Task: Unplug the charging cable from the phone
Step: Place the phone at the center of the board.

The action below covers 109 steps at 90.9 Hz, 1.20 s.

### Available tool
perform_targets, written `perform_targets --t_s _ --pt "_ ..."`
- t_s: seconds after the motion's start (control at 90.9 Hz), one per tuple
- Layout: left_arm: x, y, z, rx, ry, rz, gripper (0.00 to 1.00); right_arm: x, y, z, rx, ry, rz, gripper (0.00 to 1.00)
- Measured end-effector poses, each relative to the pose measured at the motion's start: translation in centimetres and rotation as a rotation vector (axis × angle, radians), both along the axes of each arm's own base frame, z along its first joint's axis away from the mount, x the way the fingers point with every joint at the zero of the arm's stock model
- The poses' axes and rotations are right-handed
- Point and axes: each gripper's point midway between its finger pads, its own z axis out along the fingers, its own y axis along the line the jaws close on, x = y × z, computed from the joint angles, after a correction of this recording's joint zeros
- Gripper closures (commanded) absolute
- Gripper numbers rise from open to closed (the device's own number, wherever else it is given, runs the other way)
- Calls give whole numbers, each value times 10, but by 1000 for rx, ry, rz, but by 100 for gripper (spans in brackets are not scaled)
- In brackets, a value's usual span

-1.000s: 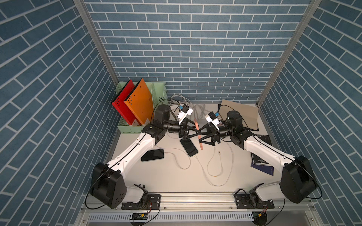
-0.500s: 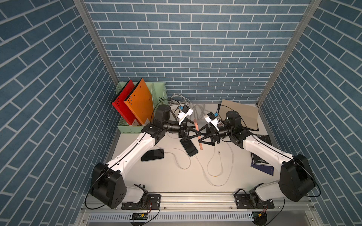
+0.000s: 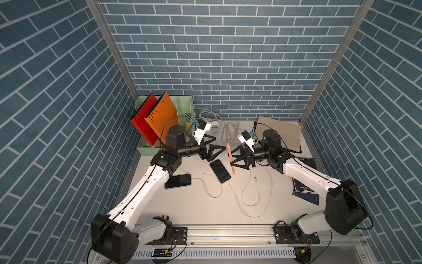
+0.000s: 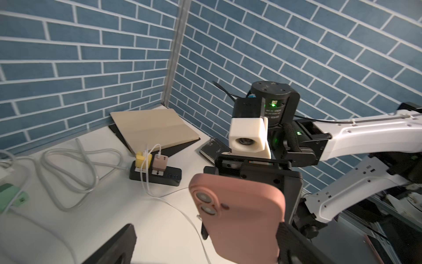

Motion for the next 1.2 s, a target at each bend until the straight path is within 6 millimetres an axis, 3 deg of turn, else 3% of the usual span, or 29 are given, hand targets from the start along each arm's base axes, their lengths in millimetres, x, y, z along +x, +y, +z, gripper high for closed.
perform_targets --t_s 0.165,0.33,0.484,0.682,0.891,1.199 --pt "11 29 1 0 -29 204 0 25 6 -18 -76 43 -116 80" --pt "24 51 2 1 -44 366 0 61 10 -52 -211 109 -293 81" --pt "36 62 -7 18 -23 456 0 87 4 -90 -372 185 -458 81" --pt "51 69 -23 48 9 527 0 109 -7 -123 -588 236 -629 81" --pt "59 72 -34 66 36 556 0 120 -16 -159 -863 238 -746 80" --pt "64 72 -42 79 58 572 0 105 -52 -222 -1200 242 -796 75"
